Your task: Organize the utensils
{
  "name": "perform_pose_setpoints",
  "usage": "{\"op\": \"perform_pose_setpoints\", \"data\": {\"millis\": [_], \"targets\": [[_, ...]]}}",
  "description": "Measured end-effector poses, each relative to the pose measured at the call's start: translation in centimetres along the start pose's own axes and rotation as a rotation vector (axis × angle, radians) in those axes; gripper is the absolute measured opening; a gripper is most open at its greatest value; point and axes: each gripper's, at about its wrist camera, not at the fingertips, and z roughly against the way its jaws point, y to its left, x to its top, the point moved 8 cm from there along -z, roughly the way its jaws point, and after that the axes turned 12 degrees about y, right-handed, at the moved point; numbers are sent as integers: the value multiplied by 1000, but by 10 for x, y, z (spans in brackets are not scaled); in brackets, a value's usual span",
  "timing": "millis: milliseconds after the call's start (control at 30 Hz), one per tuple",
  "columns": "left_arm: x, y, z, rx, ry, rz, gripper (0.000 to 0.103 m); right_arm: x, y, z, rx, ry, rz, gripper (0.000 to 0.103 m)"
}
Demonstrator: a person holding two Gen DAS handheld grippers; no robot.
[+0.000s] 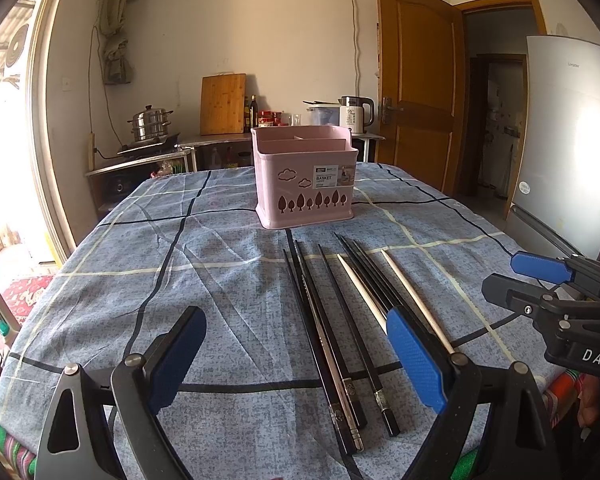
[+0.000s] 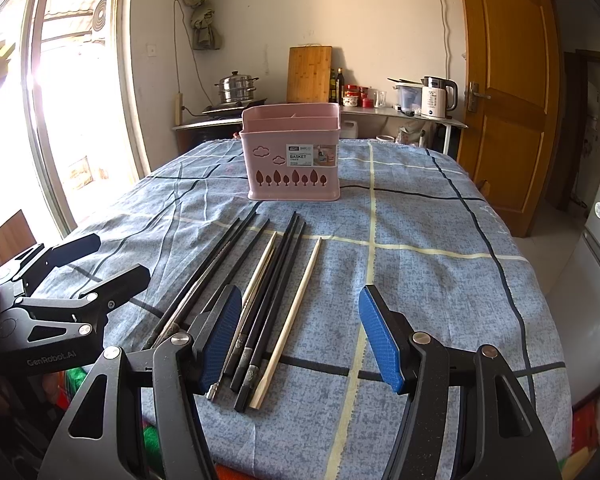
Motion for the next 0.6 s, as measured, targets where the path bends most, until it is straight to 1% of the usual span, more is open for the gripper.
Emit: {"op": "perform_pose_setpoints", "data": {"millis": [600], "targets": [[-3, -2, 1, -4, 5, -5, 92, 0, 0, 0, -1, 1, 1, 62]]}}
